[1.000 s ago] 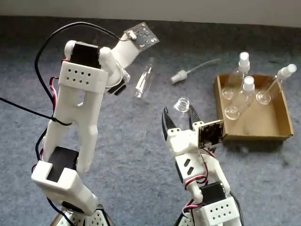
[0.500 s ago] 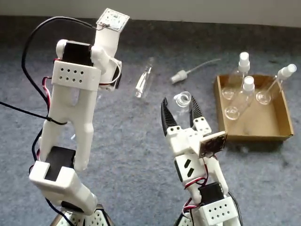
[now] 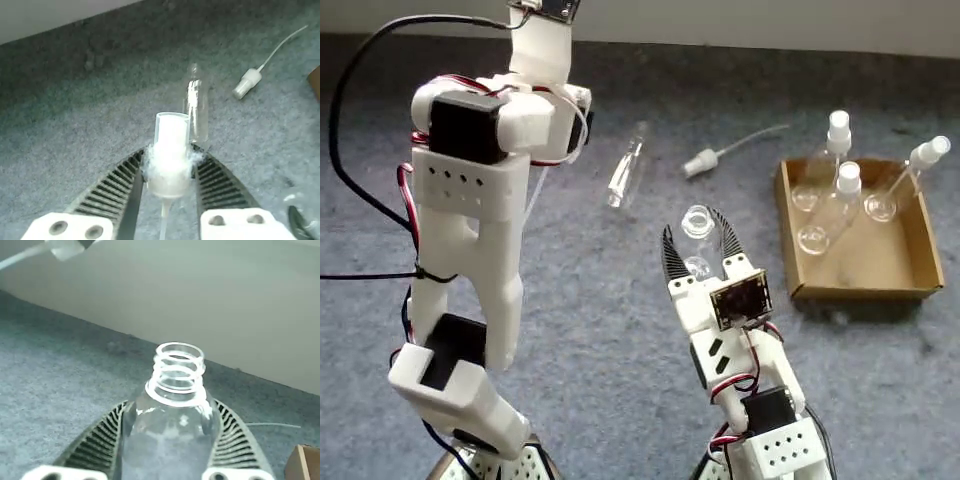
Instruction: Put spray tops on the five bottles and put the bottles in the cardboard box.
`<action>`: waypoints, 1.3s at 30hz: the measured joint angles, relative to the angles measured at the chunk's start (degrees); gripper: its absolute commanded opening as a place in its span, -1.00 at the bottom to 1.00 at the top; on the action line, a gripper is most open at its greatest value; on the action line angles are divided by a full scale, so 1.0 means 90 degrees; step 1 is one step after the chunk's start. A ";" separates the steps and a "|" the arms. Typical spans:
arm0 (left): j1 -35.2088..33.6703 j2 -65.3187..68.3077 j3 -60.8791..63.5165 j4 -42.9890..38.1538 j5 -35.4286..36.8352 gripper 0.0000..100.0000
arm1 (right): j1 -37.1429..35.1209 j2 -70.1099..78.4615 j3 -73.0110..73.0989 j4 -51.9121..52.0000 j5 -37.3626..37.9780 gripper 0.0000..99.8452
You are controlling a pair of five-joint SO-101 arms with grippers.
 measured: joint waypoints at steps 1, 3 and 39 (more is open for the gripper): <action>0.0166 -0.0020 -0.0156 0.0000 0.0205 -0.99 | 0.0000 0.0000 0.0000 0.0088 0.0000 -0.78; 0.0488 -0.0049 -0.0430 0.0000 0.0762 -0.99 | 0.0000 0.0000 0.0000 0.0254 0.0000 -0.78; 0.1905 -0.0752 -0.4532 0.0000 0.1153 -0.99 | 0.0000 0.0000 0.0000 0.0733 0.0000 -0.78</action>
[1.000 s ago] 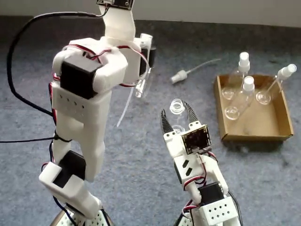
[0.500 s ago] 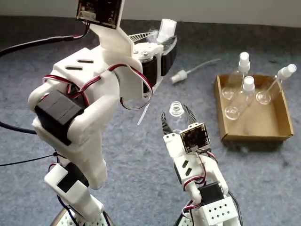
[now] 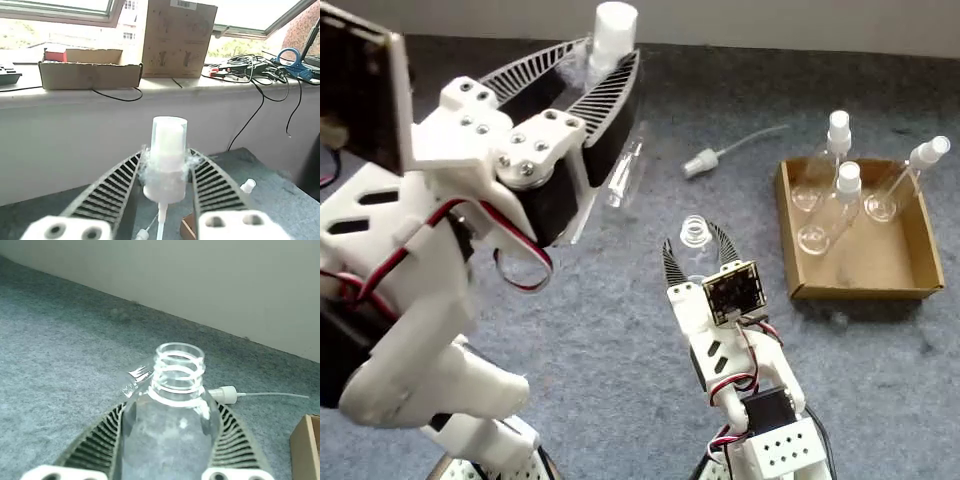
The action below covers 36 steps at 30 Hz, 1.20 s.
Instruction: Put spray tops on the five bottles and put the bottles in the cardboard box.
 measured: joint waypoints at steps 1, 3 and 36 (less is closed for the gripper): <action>-0.0039 -0.0147 0.0098 0.0000 -0.0039 -0.99 | 0.0000 0.0000 0.0000 0.0000 0.0000 -0.78; -0.0147 -0.0459 0.0420 0.0000 -0.0098 -0.99 | 0.0000 0.0000 0.0000 0.0000 0.0000 -0.78; -0.0010 -0.4816 1.1927 -0.6496 -0.0117 -0.99 | 0.0000 0.0000 0.0000 -0.0332 -0.0996 -0.78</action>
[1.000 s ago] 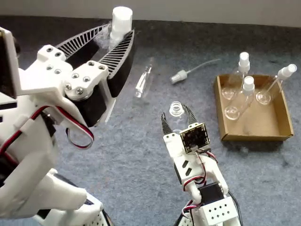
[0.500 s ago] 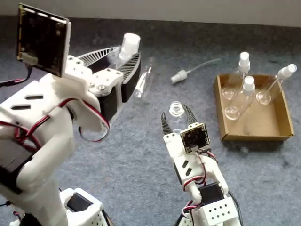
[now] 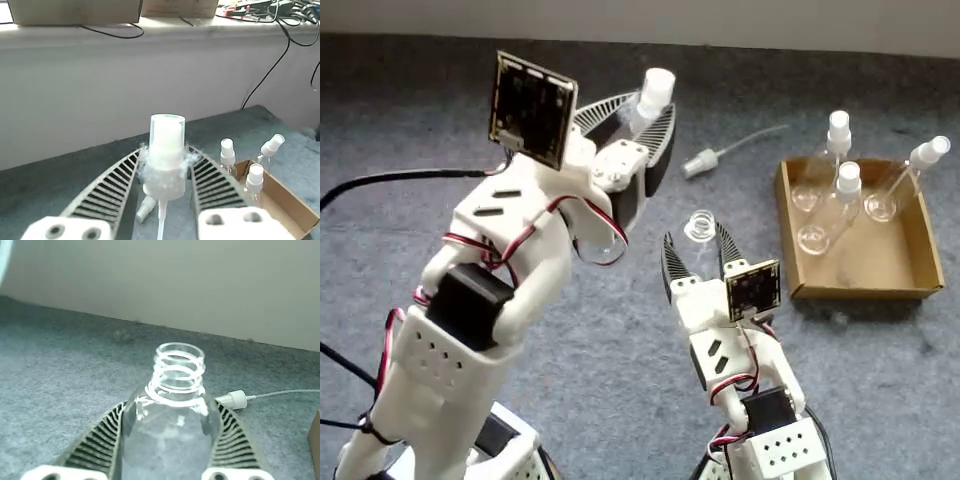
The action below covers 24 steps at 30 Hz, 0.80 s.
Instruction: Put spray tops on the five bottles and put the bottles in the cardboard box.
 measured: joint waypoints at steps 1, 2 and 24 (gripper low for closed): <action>0.0078 -0.0156 0.0400 -0.0469 0.0000 -0.99 | 0.0000 0.0000 0.0000 0.0000 0.0000 -0.78; 0.0156 -0.0303 0.0772 -0.0947 0.0000 -0.99 | 0.0000 0.0000 0.0000 0.0000 0.0000 -0.78; 0.0947 -0.0772 0.3839 -0.6603 0.0000 -0.99 | 0.0000 0.0000 0.0000 0.0039 0.0547 -0.78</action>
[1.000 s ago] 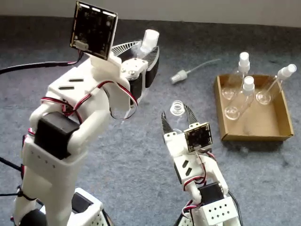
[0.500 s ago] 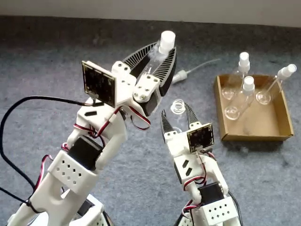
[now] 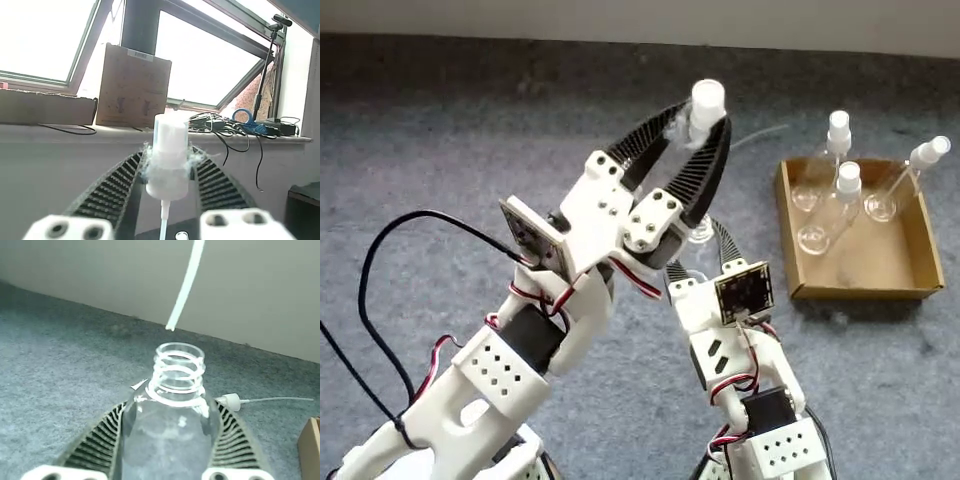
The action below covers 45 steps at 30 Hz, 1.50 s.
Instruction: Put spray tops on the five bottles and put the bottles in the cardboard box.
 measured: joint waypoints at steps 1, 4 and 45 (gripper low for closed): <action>0.0020 0.0000 0.0000 -0.0010 0.0000 -0.99 | 0.0000 0.0000 0.0000 0.0000 0.0020 -0.78; 0.0010 0.0000 0.0000 -0.0029 0.0000 -0.99 | 0.0000 0.0000 0.0000 0.0000 0.0020 -0.78; -0.0117 -0.1495 0.3263 -0.0068 0.0889 -0.99 | -0.0010 0.0000 0.0000 0.0000 0.0029 -0.78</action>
